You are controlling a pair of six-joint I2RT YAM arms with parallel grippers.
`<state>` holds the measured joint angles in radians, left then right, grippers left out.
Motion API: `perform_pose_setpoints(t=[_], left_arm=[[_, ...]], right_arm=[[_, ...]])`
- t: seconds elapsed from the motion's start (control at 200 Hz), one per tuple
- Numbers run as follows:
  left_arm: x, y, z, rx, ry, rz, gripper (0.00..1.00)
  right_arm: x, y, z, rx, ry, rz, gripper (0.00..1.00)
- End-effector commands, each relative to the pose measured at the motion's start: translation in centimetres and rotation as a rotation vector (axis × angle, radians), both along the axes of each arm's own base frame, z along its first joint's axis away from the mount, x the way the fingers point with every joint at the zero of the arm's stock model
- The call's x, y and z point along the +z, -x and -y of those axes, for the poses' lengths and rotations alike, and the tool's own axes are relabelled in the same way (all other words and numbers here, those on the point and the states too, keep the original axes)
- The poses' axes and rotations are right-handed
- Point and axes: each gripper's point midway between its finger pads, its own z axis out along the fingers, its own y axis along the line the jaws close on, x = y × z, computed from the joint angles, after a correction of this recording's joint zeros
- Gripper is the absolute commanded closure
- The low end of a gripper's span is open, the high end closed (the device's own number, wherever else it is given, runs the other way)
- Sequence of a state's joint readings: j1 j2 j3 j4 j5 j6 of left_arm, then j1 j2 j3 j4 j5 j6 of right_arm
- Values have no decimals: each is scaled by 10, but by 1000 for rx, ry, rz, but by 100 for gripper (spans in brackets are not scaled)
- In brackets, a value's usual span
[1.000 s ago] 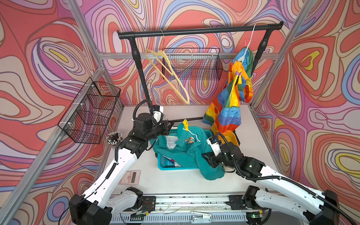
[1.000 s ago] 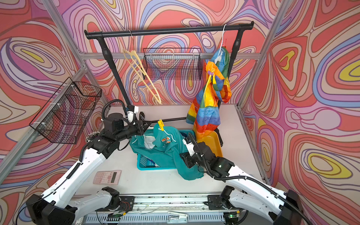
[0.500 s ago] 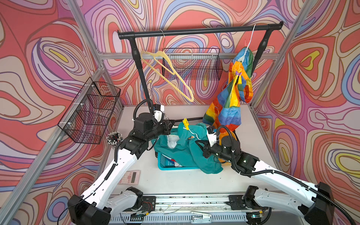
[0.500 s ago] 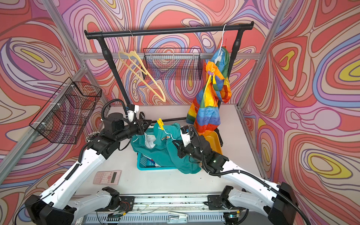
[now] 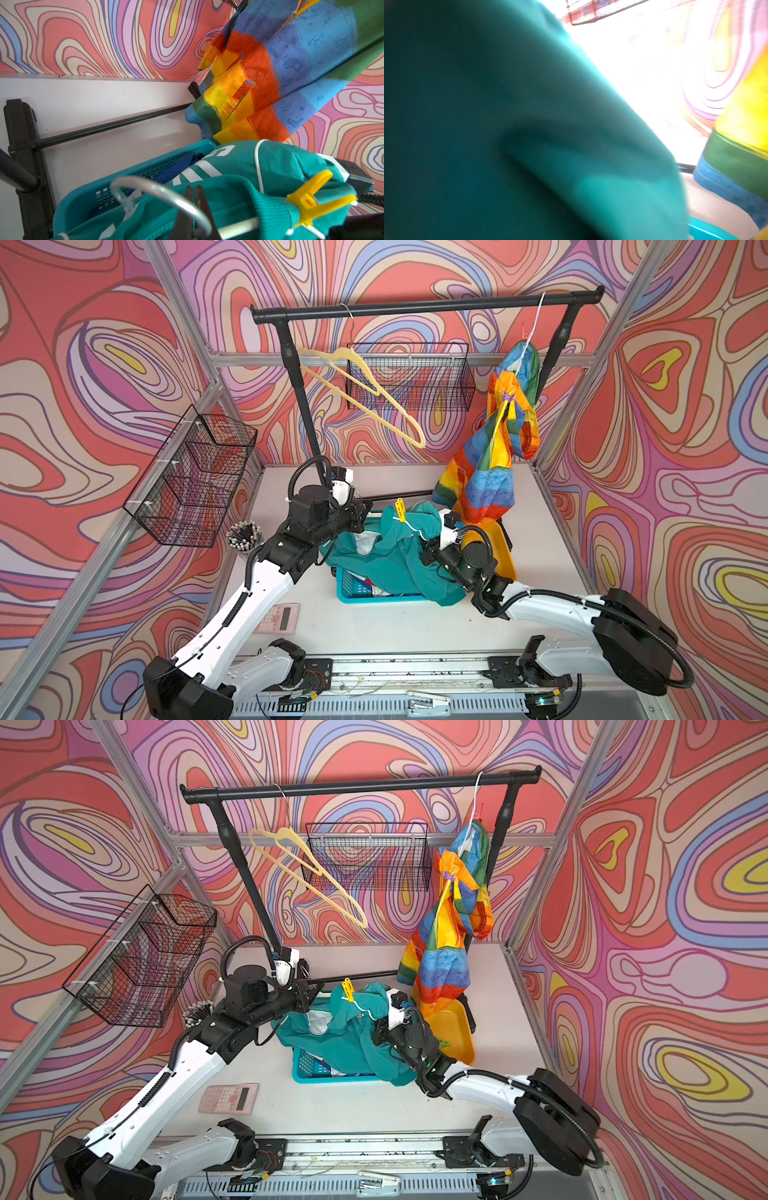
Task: Remove the clothespins securing jackets to the hanger
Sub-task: Adjust the jacket in the basket.
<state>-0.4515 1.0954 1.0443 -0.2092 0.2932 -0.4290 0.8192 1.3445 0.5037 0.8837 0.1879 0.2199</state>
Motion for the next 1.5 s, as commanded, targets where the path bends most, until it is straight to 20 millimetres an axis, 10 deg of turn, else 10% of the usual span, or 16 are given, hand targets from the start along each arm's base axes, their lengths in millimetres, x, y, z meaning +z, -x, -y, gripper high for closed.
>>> perform_pose_setpoints(t=[0.0, 0.285, 0.466, 0.646, 0.741, 0.976, 1.492], left_arm=[[19, 13, 20, -99, 60, 64, 100], [-7, 16, 30, -123, 34, 18, 100], [-17, 10, 34, -91, -14, 24, 100], [-15, -1, 24, -29, -63, 76, 100], [-9, -7, 25, -20, -79, 97, 100], [-6, -16, 28, -14, -101, 113, 100], [-9, -10, 32, 7, -220, 228, 100]], right_arm=[[-1, 1, 3, -19, -37, 55, 100], [-49, 11, 21, -47, 67, -54, 99], [-51, 21, 31, -45, 111, -90, 50], [-31, 32, 41, -37, 137, -105, 35], [-26, 36, 41, -19, 198, -167, 12], [-30, 54, 57, -16, 226, -289, 10], [51, 86, 66, 101, 231, -209, 14]])
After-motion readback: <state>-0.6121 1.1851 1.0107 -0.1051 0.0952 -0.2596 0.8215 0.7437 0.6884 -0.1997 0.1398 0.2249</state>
